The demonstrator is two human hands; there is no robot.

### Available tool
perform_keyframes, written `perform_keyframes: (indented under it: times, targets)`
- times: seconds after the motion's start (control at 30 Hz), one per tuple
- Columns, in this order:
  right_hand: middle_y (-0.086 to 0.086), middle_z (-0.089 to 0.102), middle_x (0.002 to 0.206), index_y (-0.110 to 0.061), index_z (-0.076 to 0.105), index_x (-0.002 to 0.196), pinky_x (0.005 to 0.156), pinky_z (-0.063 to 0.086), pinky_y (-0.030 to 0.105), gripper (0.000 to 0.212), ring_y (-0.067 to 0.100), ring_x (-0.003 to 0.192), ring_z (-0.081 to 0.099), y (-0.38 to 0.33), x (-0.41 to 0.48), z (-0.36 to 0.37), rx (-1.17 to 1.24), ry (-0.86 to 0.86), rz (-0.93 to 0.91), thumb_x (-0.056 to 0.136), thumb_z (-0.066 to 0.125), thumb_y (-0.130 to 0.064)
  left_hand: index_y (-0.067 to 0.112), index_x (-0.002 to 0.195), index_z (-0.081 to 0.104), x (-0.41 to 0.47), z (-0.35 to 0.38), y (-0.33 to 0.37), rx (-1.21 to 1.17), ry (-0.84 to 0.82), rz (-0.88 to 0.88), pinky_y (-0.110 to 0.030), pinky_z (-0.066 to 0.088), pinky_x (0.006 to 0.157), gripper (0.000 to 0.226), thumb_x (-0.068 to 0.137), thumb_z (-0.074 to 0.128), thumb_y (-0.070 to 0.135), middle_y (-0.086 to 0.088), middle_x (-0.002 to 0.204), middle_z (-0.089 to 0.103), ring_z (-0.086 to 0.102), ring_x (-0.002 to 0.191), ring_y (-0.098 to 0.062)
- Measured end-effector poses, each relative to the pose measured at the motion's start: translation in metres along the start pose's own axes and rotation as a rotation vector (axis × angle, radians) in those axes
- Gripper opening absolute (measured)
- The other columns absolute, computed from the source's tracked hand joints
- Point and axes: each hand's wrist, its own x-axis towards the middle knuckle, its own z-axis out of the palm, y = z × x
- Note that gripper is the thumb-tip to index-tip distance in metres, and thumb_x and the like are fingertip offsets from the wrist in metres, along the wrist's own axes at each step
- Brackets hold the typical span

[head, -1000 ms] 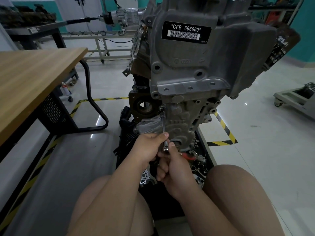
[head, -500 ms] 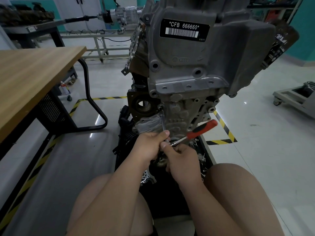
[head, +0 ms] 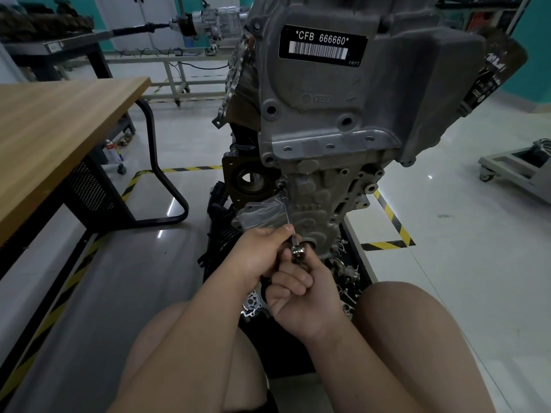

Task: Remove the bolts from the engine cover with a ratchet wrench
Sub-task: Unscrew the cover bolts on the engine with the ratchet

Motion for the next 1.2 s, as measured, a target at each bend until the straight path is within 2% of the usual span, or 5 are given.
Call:
perform_keyframes:
  times: [0.3, 0.53, 0.7, 0.97, 1.2]
  targets:
    - [-0.007, 0.030, 0.035, -0.013, 0.059, 0.070, 0.035, 0.031, 0.019, 0.052, 0.008, 0.029, 0.028, -0.003, 0.001, -0.002, -0.240, 0.078, -0.037, 0.093, 0.047, -0.057, 0.018, 0.066, 0.071, 0.000, 0.000, -0.001, 0.020, 0.019, 0.051, -0.013, 0.032, 0.034, 0.033, 0.093, 0.060, 0.033, 0.004, 0.044, 0.055, 0.048, 0.036, -0.005]
    - [-0.003, 0.052, 0.045, -0.013, 0.055, 0.059, 0.050, 0.039, 0.028, 0.052, 0.012, 0.046, 0.051, -0.009, 0.000, -0.011, -1.382, 0.471, -0.679, 0.092, 0.050, -0.053, 0.016, 0.064, 0.069, 0.004, 0.004, -0.005, 0.022, 0.047, 0.059, -0.014, 0.021, 0.036, 0.032, 0.092, 0.062, 0.030, 0.003, 0.043, 0.043, 0.029, 0.032, -0.007]
    - [-0.005, 0.067, 0.075, -0.022, 0.058, 0.084, 0.065, 0.048, 0.033, 0.041, 0.021, 0.076, 0.064, -0.017, -0.002, -0.010, -1.904, 0.650, -0.814, 0.082, 0.058, -0.063, 0.018, 0.063, 0.069, 0.007, 0.002, -0.006, 0.042, 0.030, 0.053, -0.015, 0.022, 0.037, 0.031, 0.090, 0.064, 0.034, 0.002, 0.049, 0.052, 0.033, 0.035, -0.007]
    - [-0.009, 0.062, 0.060, -0.025, 0.055, 0.073, 0.052, 0.044, 0.021, 0.027, 0.003, 0.058, 0.059, -0.011, -0.002, -0.008, -1.553, 0.516, -0.821, 0.081, 0.072, -0.045, 0.018, 0.062, 0.071, 0.008, 0.001, -0.007, 0.007, 0.036, 0.040, -0.017, 0.023, 0.039, 0.031, 0.089, 0.064, 0.033, -0.004, 0.060, 0.053, 0.035, 0.039, -0.009]
    - [0.002, 0.044, 0.040, -0.012, 0.052, 0.055, 0.040, 0.034, 0.021, 0.047, 0.014, 0.037, 0.039, -0.003, 0.000, -0.007, -1.016, 0.263, -0.671, 0.095, 0.058, -0.035, 0.016, 0.073, 0.072, 0.003, -0.001, -0.003, -0.027, -0.023, 0.048, -0.016, 0.023, 0.037, 0.030, 0.093, 0.060, 0.034, 0.007, 0.046, 0.048, 0.031, 0.035, -0.006]
